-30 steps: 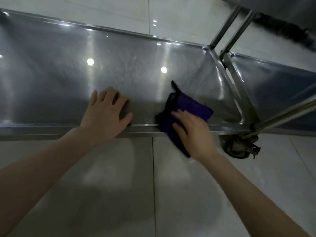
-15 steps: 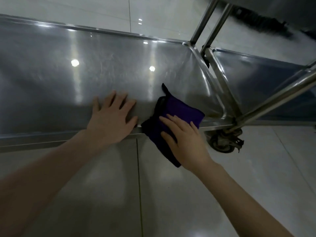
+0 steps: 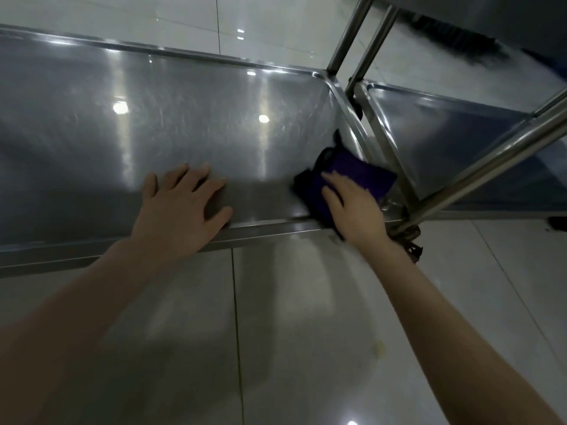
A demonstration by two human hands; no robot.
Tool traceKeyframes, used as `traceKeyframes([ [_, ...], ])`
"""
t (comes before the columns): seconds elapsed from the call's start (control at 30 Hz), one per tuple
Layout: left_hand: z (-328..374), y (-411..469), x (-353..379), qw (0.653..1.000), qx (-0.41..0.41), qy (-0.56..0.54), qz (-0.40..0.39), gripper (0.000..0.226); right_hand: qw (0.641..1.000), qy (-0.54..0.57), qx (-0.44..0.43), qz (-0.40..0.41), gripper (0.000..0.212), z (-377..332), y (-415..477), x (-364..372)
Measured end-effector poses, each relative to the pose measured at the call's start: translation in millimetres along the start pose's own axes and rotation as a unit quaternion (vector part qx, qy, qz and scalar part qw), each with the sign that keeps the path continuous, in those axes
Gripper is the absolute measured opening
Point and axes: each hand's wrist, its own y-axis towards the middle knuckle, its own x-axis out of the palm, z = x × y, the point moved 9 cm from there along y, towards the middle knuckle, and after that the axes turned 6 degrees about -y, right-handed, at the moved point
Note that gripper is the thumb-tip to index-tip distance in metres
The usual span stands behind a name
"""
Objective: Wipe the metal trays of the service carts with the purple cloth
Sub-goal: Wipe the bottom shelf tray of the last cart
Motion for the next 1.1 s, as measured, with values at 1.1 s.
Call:
traceKeyframes([
  [1.1,4.6,10.8,-14.9,0.960,-0.074,-0.220,0.156,0.019,0.994,-0.058,0.088,-0.020,0.050,-20.5,100.0,18.2],
])
